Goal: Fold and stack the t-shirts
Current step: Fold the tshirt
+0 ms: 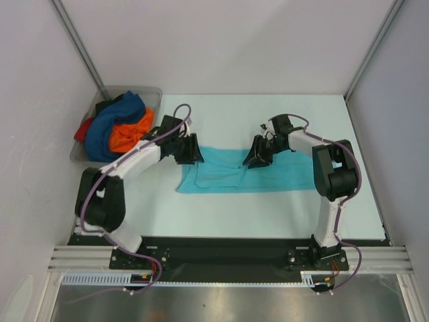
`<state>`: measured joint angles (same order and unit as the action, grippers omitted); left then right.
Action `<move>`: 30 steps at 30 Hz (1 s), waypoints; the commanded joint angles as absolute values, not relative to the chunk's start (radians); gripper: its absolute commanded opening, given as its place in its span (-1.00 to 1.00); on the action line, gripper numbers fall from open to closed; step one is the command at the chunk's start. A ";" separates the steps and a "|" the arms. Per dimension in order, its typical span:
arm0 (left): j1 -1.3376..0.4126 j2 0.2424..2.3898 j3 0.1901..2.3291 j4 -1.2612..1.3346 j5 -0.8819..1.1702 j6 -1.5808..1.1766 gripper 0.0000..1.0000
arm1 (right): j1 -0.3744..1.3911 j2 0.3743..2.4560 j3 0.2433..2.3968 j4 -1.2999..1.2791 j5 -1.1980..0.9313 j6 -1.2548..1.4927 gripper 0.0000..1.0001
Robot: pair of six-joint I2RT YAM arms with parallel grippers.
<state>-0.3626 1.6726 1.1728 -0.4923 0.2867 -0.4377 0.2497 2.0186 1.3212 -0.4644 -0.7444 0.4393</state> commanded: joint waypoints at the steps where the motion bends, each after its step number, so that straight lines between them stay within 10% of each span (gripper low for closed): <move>1: -0.383 1.552 1.109 -0.442 0.294 -0.494 -0.03 | 0.267 1.918 1.327 -0.490 -0.682 0.432 -0.16; 20: -0.394 1.732 0.942 -0.317 0.189 -0.534 -0.56 | 0.370 2.066 1.206 -0.294 -0.845 0.485 -0.60; 25: -0.399 1.413 0.901 -0.439 0.052 -0.561 0.04 | 0.344 1.994 1.371 -0.468 -0.712 0.393 -0.08; 30: -0.417 1.154 0.799 -0.494 0.014 -0.745 0.25 | 0.389 2.087 1.670 -0.549 -0.552 0.206 0.53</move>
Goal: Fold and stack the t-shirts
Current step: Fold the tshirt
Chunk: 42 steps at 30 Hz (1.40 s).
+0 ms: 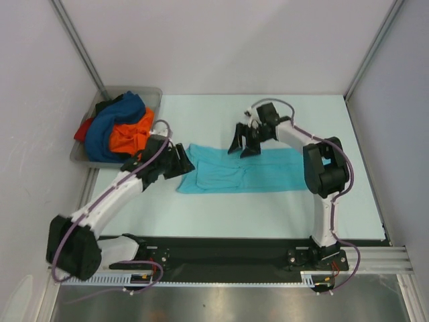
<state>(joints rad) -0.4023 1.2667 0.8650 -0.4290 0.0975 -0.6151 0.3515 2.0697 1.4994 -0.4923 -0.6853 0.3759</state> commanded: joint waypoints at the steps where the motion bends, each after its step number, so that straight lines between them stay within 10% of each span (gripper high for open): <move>1: -0.417 1.078 0.766 -0.497 0.006 -0.787 0.25 | 0.400 2.112 1.777 -0.561 -0.528 0.163 0.55; 9: -0.446 0.948 0.445 -0.279 0.005 -1.034 0.17 | 0.426 2.431 2.195 -0.635 -0.653 -0.135 0.48; 32: -0.428 1.245 0.433 -0.106 -0.064 -1.164 0.18 | 0.511 2.617 2.230 -0.649 -0.716 -0.066 -0.21; 42: -0.350 1.429 0.606 -0.159 -0.101 -1.008 -0.48 | 0.515 2.645 2.255 -0.603 -0.710 0.023 -1.00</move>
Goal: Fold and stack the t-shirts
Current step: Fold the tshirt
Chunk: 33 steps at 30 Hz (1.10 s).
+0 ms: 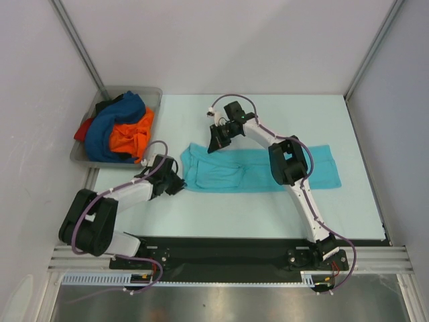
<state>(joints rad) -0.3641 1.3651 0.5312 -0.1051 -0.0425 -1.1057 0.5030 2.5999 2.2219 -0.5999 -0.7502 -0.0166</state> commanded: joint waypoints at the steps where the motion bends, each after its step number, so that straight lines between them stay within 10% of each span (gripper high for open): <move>1: -0.350 1.449 0.658 -0.170 -0.110 -0.973 -0.54 | 0.514 2.645 2.252 -0.582 -0.671 0.034 -1.00; 9: -0.333 1.716 0.996 -0.262 -0.164 -0.830 -0.84 | 0.437 2.626 2.223 -0.398 -0.542 0.228 -1.00; 24: -0.256 2.303 1.859 -0.442 -0.106 -0.626 -0.74 | 0.249 2.667 2.249 -0.183 -0.330 0.492 -0.98; 29: -0.232 2.420 2.052 -0.413 0.026 -0.650 -0.70 | 0.207 2.753 2.422 -0.222 -0.368 0.503 -0.58; 33: -0.225 2.439 2.118 -0.408 0.063 -0.620 -0.26 | 0.173 2.740 2.485 -0.253 -0.344 0.477 -0.01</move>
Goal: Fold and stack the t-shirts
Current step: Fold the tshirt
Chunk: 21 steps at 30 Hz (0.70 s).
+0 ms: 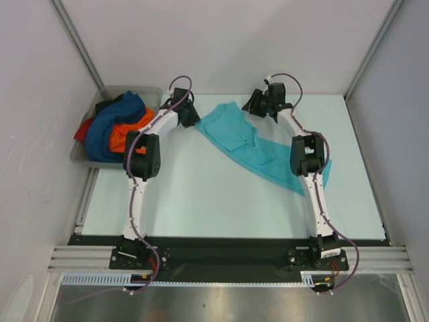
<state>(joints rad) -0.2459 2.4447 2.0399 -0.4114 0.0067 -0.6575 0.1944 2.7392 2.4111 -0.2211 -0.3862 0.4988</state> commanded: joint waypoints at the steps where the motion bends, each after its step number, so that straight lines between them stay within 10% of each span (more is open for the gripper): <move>1: -0.225 2.430 2.118 -0.419 0.060 -0.595 -0.17 | 0.164 2.725 2.496 -0.311 -0.330 0.466 0.14; 6: -0.236 2.238 1.973 -0.517 -0.078 -0.566 0.41 | 0.104 2.489 2.429 -0.608 -0.091 0.390 0.46; 10: -0.271 1.993 1.716 -0.519 -0.098 -0.572 0.50 | 0.087 2.251 2.196 -0.828 0.061 0.324 0.69; 21: -0.523 1.422 1.165 -0.497 0.041 -0.612 0.41 | 0.277 1.689 1.373 -0.913 0.240 0.259 0.32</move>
